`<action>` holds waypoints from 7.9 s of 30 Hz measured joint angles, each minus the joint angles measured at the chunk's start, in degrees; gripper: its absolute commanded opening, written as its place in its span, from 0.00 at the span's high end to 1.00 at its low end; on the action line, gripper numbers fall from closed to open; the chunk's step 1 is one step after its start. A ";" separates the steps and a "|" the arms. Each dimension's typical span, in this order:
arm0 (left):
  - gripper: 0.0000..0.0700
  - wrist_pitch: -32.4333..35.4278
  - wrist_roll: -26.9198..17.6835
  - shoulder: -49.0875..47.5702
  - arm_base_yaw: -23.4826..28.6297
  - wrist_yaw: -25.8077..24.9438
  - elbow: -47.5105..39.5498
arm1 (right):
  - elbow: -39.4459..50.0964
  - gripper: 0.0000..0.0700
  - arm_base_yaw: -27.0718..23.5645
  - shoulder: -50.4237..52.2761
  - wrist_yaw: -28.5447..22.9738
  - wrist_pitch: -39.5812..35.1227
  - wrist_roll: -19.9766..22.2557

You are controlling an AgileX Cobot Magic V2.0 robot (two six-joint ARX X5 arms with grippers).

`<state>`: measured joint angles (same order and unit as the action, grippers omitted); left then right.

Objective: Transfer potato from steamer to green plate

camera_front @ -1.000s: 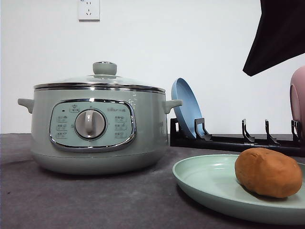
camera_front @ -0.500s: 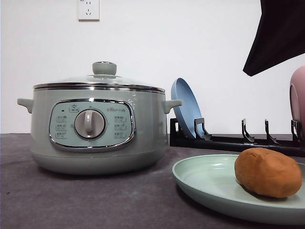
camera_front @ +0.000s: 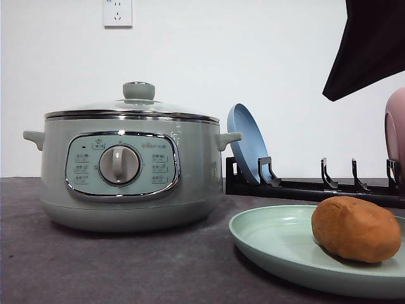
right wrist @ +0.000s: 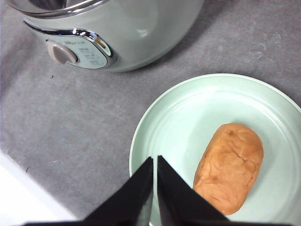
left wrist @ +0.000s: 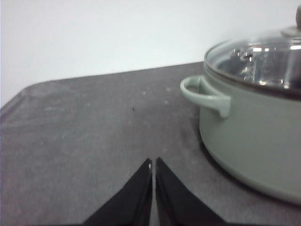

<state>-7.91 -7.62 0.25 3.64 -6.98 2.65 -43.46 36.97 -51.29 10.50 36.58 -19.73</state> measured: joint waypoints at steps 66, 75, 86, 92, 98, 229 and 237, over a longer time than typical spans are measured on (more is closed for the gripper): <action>0.99 -3.73 0.00 0.02 0.00 0.07 -0.15 | 27.19 1.00 -30.97 39.23 -5.94 -30.99 11.32; 0.99 -3.73 0.00 0.02 0.00 0.07 -0.15 | 35.81 1.00 -32.59 46.98 -2.51 -33.40 16.11; 0.99 -3.71 0.00 0.02 0.00 0.07 -0.17 | 42.56 1.00 -32.59 50.99 -2.54 -35.71 16.98; 0.99 -3.71 0.00 0.02 0.00 0.07 -0.17 | 42.56 1.00 -32.59 50.99 -2.54 -32.99 17.03; 0.99 -3.71 0.00 0.02 0.00 0.07 -0.17 | 42.53 1.00 -32.59 50.97 -2.54 -27.17 17.09; 0.99 -3.71 0.00 0.02 0.00 0.07 -0.17 | 42.53 1.00 -32.59 50.99 -2.58 -27.43 17.14; 0.99 -3.71 0.00 0.02 0.00 0.07 -0.17 | 42.53 1.00 -32.59 50.99 -2.58 -27.43 17.14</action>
<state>-11.62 -7.62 0.27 3.64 -6.92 2.48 -0.93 4.38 -0.30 7.92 9.15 -2.59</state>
